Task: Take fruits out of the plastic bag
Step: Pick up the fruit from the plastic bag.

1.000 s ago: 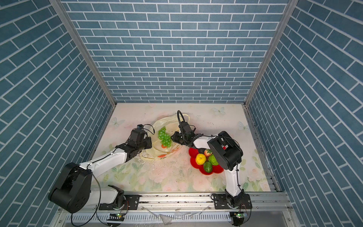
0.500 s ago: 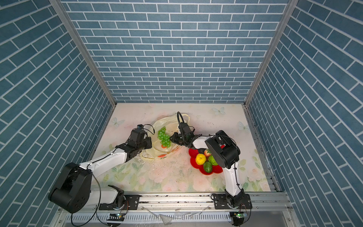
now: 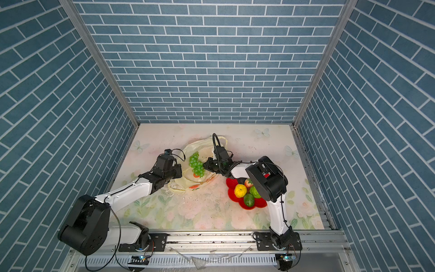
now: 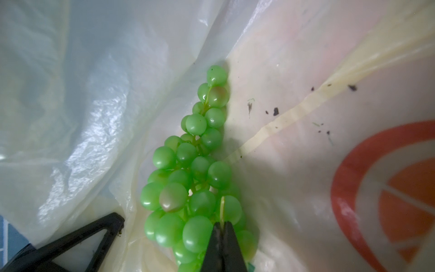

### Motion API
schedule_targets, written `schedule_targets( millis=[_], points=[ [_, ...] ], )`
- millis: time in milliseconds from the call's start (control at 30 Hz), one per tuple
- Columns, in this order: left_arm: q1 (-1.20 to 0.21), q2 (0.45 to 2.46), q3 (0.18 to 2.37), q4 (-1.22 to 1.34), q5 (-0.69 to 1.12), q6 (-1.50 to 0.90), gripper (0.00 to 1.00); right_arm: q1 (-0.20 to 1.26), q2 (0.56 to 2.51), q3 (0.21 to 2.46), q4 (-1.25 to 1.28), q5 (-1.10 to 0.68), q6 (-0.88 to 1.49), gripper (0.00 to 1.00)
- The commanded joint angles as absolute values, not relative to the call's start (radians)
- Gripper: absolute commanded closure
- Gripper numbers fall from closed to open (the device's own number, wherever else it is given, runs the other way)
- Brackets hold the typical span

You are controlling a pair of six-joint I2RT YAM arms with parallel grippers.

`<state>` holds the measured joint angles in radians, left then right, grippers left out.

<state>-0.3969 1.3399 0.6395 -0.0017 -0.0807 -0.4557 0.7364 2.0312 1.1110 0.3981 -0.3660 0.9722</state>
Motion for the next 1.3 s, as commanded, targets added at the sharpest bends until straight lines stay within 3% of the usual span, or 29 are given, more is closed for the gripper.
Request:
schedule_targets(
  millis=[0, 500, 1267],
  points=[
    [-0.394, 1.342, 0.641, 0.003, -0.075, -0.45, 0.96, 0.735, 2.01, 1.093, 0.382, -0.345, 0.969, 1.0],
    [-0.393, 1.344, 0.646, -0.002, -0.079, -0.449, 0.96, 0.752, 1.786, 1.096, 0.077, -0.167, 0.759, 1.0],
    [-0.393, 1.361, 0.664, -0.031, -0.082, -0.448, 0.96, 0.787, 1.481, 1.223, -0.269, -0.058, 0.57, 1.0]
  ],
)
